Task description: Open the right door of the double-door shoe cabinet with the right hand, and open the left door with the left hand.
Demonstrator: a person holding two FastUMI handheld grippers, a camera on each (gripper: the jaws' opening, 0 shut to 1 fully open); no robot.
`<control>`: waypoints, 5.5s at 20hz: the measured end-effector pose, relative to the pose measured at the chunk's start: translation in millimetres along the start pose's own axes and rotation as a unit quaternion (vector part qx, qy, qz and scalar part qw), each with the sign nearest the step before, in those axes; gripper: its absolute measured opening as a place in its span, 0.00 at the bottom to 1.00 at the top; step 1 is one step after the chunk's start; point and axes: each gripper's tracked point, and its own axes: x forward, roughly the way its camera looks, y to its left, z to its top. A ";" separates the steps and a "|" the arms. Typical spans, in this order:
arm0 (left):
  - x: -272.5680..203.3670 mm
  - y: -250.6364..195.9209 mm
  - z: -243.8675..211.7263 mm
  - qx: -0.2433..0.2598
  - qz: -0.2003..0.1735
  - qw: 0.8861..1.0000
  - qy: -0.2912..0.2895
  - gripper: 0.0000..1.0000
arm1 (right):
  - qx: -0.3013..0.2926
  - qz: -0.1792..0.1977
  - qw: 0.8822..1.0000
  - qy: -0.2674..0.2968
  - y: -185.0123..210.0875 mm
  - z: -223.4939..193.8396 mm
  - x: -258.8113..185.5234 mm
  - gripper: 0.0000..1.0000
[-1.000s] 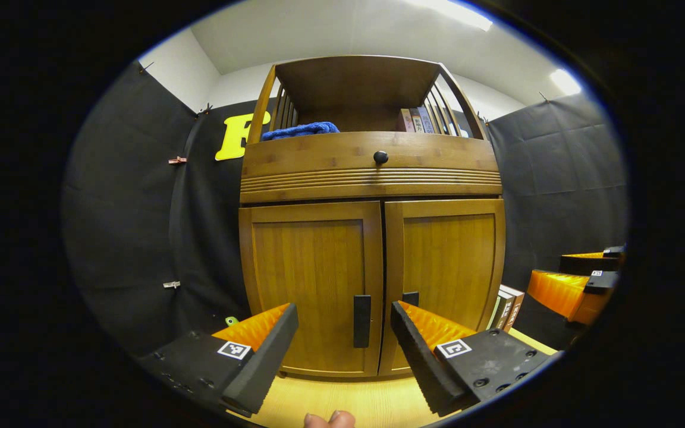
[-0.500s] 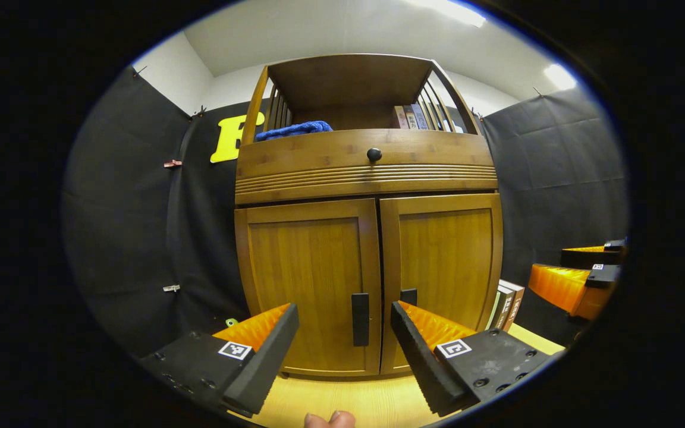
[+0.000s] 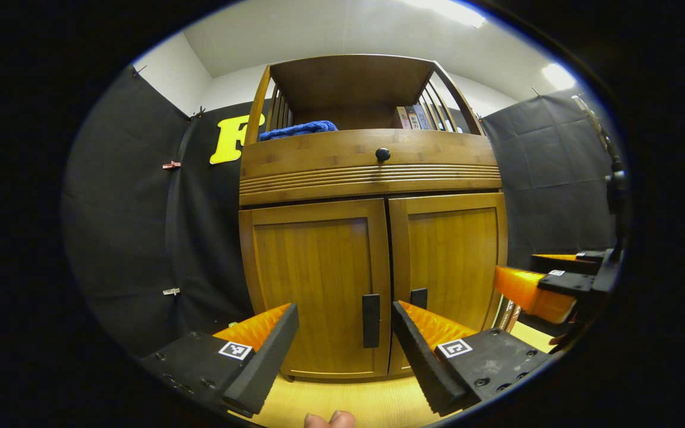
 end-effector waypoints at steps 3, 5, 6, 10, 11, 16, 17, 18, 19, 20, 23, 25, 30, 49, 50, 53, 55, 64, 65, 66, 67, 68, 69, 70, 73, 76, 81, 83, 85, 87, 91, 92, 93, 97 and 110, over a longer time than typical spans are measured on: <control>1.0 10.0 -3.0 0.010 -0.007 1.000 -0.003 1.00 | -0.005 0.007 1.000 0.008 20.3 -23.7 22.6 0.98; 3.0 16.5 -11.0 0.015 -0.011 1.000 0.001 1.00 | -0.001 0.006 1.000 0.025 31.0 -43.9 41.2 0.98; 3.9 20.7 -14.5 0.016 -0.012 1.000 0.003 1.00 | 0.006 0.004 0.999 0.036 33.8 -55.1 50.0 0.95; 3.6 35.5 -28.1 0.008 -0.015 1.000 0.013 1.00 | 0.008 -0.005 0.997 0.082 44.1 -101.3 80.4 0.98; 3.1 39.5 -30.6 0.007 -0.014 1.000 0.016 1.00 | 0.006 -0.013 0.996 0.087 43.6 -109.7 87.9 0.98; 2.3 54.8 -44.3 0.003 -0.010 1.000 0.028 0.98 | 0.006 -0.035 0.994 0.102 35.9 -130.0 121.3 0.91; 1.6 56.8 -45.8 0.003 -0.008 1.000 0.030 0.98 | 0.007 -0.037 0.994 0.106 36.3 -132.0 123.5 0.85; 1.9 58.0 -48.7 0.002 -0.008 0.999 0.032 0.98 | 0.011 -0.038 0.993 0.109 35.7 -133.9 127.9 0.72; 2.2 58.8 -49.2 0.000 -0.008 0.999 0.035 0.98 | 0.021 -0.028 0.993 0.113 42.0 -138.1 130.1 0.58; 2.2 59.0 -49.1 -0.001 -0.008 0.999 0.037 0.98 | 0.024 -0.027 0.992 0.121 45.1 -141.7 133.0 0.58; -0.3 60.2 -41.3 -0.003 -0.003 0.999 0.032 0.98 | -0.016 -0.030 0.992 0.122 44.9 -137.0 127.0 0.35; -4.7 58.1 -34.4 -0.003 -0.001 1.000 0.027 0.98 | -0.024 -0.028 0.991 0.128 46.2 -134.4 123.7 0.29; -11.0 47.4 -29.0 -0.006 0.003 1.000 0.022 1.00 | -0.018 -0.002 0.991 0.131 41.9 -131.0 84.1 0.29; -37.7 -21.2 -11.5 -0.011 0.018 1.000 0.013 1.00 | 0.004 0.002 0.990 0.143 -73.5 -91.5 -82.3 0.28; -37.6 -25.6 -8.9 -0.013 0.020 1.000 0.013 1.00 | 0.010 0.002 0.990 0.142 -83.9 -91.7 -85.4 0.28; -37.0 -37.5 -3.3 -0.009 0.027 1.000 0.011 1.00 | 0.010 0.011 0.991 0.131 -101.9 -73.1 -95.4 0.27; -35.9 -48.3 -4.4 -0.011 0.027 0.999 0.013 1.00 | 0.000 0.014 0.991 0.131 -115.5 -67.8 -101.0 0.26; -24.8 -86.3 -4.4 -0.016 0.031 0.999 0.025 1.00 | 0.020 0.004 0.991 0.131 -189.6 -57.8 -111.8 0.22; -22.6 -90.5 -3.6 -0.015 0.030 0.999 0.025 1.00 | 0.018 0.003 0.991 0.130 -196.3 -56.2 -112.5 0.22; -20.8 -93.4 -3.7 -0.012 0.031 0.999 0.026 1.00 | 0.017 -0.001 0.991 0.129 -202.5 -55.4 -113.5 0.22; -18.2 -96.3 -2.5 -0.011 0.031 0.999 0.026 1.00 | 0.015 -0.006 0.992 0.128 -210.0 -54.1 -113.9 0.22; -16.2 -99.4 -2.9 -0.011 0.031 0.999 0.025 1.00 | 0.011 -0.015 0.992 0.126 -218.1 -52.1 -114.7 0.22; -13.4 -100.9 -0.8 -0.011 0.031 0.999 0.024 1.00 | 0.005 -0.024 0.992 0.123 -227.8 -49.6 -114.5 0.22; -10.8 -101.3 -0.6 -0.010 0.032 0.999 0.023 1.00 | 0.002 -0.030 0.992 0.121 -234.5 -48.3 -114.0 0.22; -2.4 -107.6 1.0 -0.010 0.032 0.999 0.024 1.00 | 0.015 -0.021 0.992 0.124 -233.0 -45.4 -114.9 0.22; 3.0 -111.0 1.9 -0.010 0.030 0.999 0.022 1.00 | -0.006 -0.033 0.992 0.118 -236.0 -40.2 -118.3 0.22; 12.8 -111.4 -0.1 0.000 0.024 1.000 0.018 1.00 | -0.058 -0.063 0.993 0.082 -238.6 -8.9 -139.3 0.42; 18.8 -108.3 -3.3 0.001 0.023 1.000 0.018 1.00 | -0.069 -0.079 0.992 0.075 -242.2 -0.6 -153.9 0.71; 25.5 -105.8 -7.3 0.001 0.020 1.000 0.016 1.00 | -0.042 -0.078 0.994 0.062 -232.2 9.2 -165.0 0.99; 32.6 -101.1 -11.5 0.000 0.015 1.000 0.014 1.00 | -0.032 -0.070 0.996 0.040 -218.2 22.1 -178.4 0.94; 50.0 -90.7 -24.7 -0.003 0.005 1.000 0.012 1.00 | -0.039 -0.066 0.996 0.034 -190.2 26.5 -188.9 0.98; 54.3 -87.7 -27.1 -0.003 0.003 1.000 0.011 1.00 | -0.037 -0.072 0.996 0.036 -183.5 25.8 -189.0 0.98; 59.1 -85.0 -30.5 -0.005 0.000 1.000 0.010 1.00 | -0.035 -0.079 0.995 0.041 -180.8 23.9 -189.5 1.00; 80.8 -70.8 -48.5 -0.013 -0.005 1.000 0.011 1.00 | -0.034 -0.086 0.995 0.043 -155.9 25.0 -182.4 0.98; 166.7 -53.3 -115.9 -0.009 -0.017 0.998 0.053 0.67 | -0.012 -0.078 0.997 0.027 -87.6 29.7 -148.4 0.98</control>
